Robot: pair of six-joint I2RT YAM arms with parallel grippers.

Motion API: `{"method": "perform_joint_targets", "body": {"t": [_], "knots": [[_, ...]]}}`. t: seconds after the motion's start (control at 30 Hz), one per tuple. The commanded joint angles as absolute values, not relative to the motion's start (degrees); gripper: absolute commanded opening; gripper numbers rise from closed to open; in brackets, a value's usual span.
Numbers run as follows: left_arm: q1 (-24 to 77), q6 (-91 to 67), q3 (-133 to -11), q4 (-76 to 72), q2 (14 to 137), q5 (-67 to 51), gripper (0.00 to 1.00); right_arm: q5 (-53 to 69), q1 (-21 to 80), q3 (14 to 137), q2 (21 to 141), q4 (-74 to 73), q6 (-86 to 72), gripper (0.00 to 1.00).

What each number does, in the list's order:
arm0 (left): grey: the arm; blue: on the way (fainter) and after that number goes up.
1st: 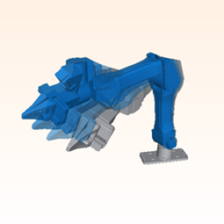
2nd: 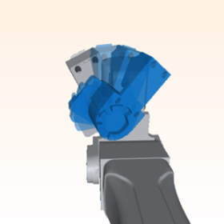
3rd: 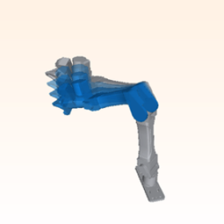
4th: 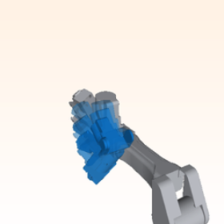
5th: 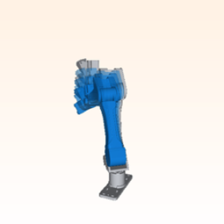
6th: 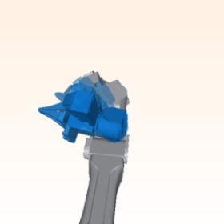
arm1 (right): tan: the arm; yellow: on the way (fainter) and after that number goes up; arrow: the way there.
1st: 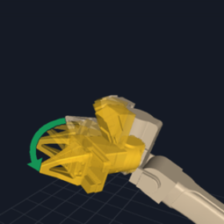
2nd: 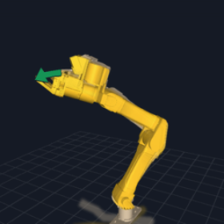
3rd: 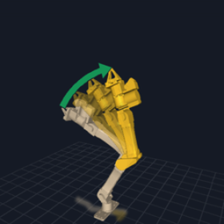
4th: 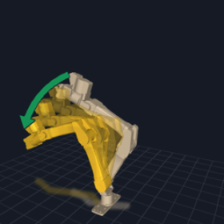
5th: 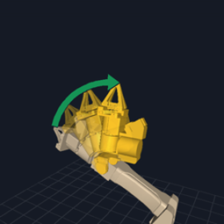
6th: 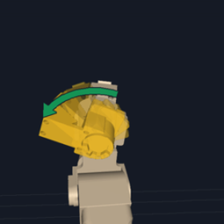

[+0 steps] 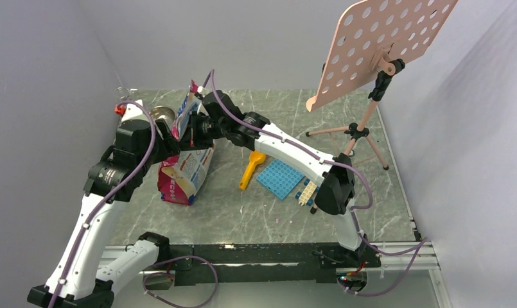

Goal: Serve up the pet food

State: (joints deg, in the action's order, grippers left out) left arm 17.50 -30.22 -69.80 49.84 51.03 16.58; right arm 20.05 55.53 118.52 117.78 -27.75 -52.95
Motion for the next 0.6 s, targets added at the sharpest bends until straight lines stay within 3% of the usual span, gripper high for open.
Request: {"method": "perform_joint_targets", "body": {"t": [0.0, 0.57], "knots": [[17.55, -33.56, -72.48, 48.20, 50.04, 21.28, 0.69, 21.56, 56.03, 121.66, 118.45, -26.46, -52.98, 0.00], [17.58, -29.93, -70.28, 48.16, 53.12, 18.23, 0.73, 21.58, 55.85, 122.84, 118.77, -27.09, -52.64, 0.00]]}}
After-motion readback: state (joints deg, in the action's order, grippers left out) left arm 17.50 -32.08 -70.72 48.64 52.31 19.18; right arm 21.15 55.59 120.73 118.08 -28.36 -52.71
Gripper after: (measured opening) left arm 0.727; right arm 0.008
